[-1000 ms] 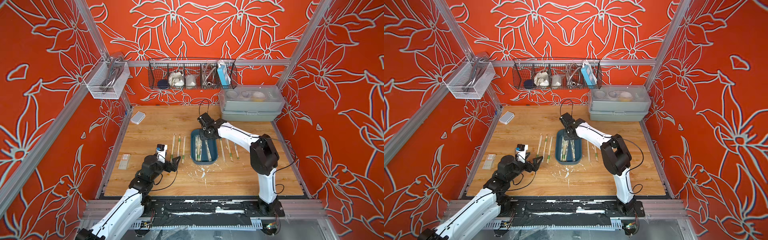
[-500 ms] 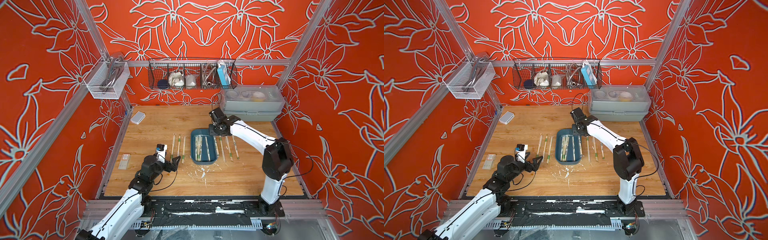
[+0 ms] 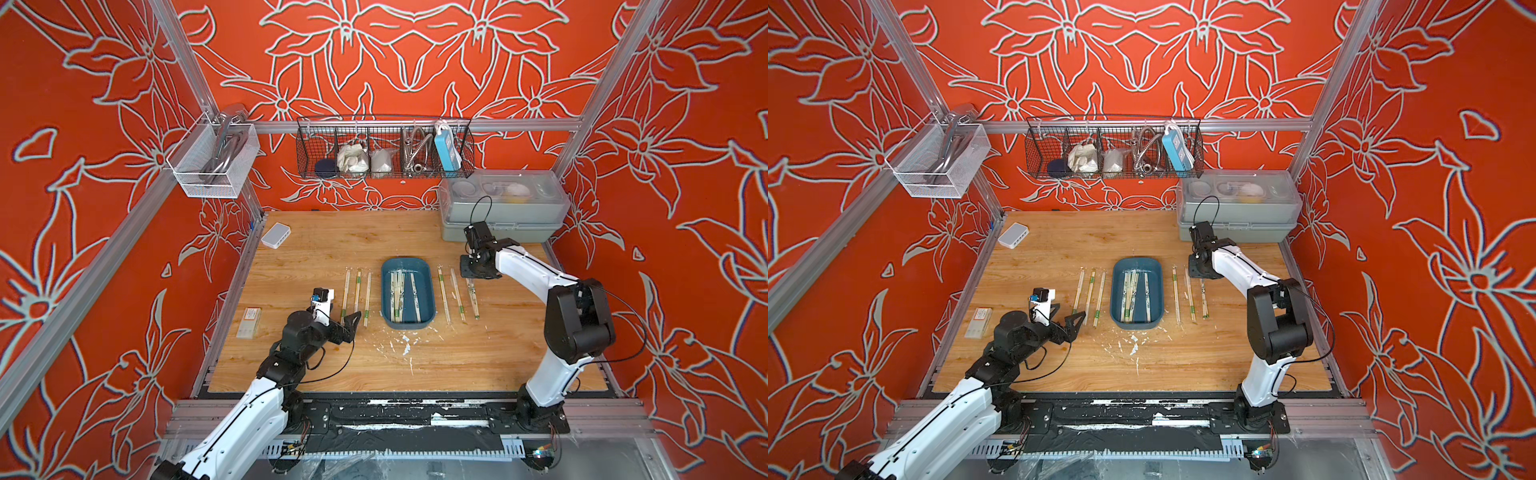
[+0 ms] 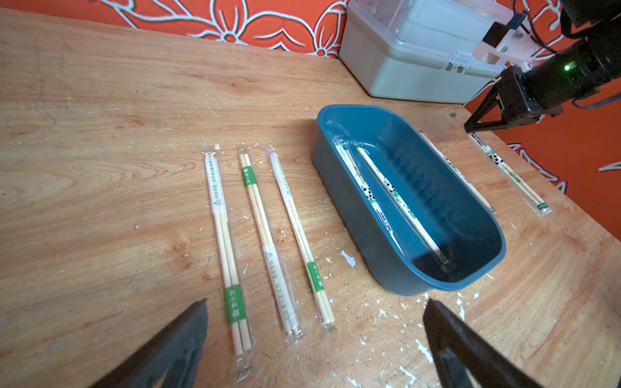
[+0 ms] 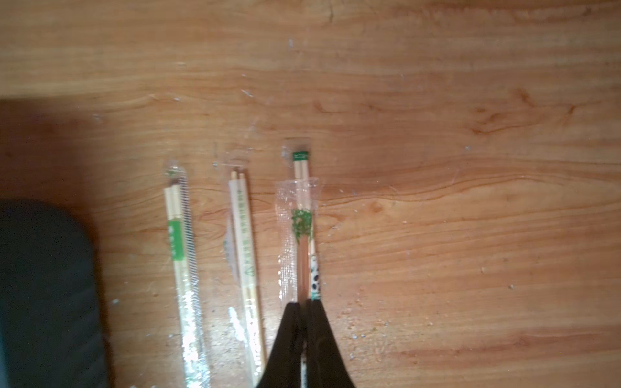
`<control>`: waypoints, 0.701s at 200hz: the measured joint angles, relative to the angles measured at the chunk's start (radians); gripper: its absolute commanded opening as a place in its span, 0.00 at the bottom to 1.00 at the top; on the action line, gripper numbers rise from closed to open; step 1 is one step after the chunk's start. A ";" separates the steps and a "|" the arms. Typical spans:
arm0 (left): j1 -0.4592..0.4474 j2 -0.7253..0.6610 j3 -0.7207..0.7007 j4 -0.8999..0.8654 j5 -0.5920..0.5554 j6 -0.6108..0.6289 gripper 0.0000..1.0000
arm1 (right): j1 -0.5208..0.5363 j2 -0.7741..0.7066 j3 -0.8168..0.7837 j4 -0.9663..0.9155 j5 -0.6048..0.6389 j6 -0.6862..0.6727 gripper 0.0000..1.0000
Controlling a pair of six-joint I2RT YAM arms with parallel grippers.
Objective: Take the paired disposable chopsticks out of the storage box
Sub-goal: Place the paired disposable chopsticks at the center of the board.
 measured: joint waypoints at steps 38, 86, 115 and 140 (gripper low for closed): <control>0.000 0.000 0.000 0.000 0.000 0.000 1.00 | -0.064 0.000 -0.020 0.042 -0.003 -0.049 0.03; 0.000 0.001 0.000 0.000 0.000 0.000 1.00 | -0.122 0.020 -0.039 0.093 -0.041 -0.111 0.03; 0.000 0.001 0.000 0.000 0.000 0.000 1.00 | -0.129 0.061 -0.039 0.116 -0.064 -0.144 0.03; 0.000 0.001 0.000 0.000 0.000 0.000 1.00 | -0.135 0.095 -0.039 0.126 -0.090 -0.159 0.03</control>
